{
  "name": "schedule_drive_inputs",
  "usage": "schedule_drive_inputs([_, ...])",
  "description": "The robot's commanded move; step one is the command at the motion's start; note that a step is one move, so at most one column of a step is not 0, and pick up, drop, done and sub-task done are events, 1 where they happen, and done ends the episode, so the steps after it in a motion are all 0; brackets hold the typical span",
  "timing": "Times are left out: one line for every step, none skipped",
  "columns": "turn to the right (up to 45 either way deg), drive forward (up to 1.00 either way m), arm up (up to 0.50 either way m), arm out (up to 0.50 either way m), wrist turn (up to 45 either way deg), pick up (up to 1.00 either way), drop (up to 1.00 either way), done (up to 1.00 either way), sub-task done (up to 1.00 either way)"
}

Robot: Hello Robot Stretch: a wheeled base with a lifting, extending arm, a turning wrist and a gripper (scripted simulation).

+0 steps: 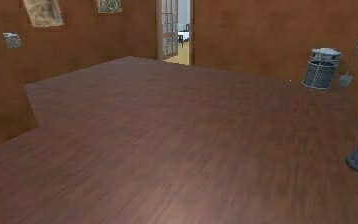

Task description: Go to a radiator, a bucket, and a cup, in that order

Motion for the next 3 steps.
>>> schedule_drive_inputs([-3.0,0.00,0.00,0.00,0.0,0.00,0.00,0.00,0.00])
schedule_drive_inputs([0.0,1.00,0.00,0.00,0.0,0.00,0.00,0.00,0.00])
schedule_drive_inputs([0.0,1.00,0.00,0.00,0.0,0.00,0.00,0.00,0.00])
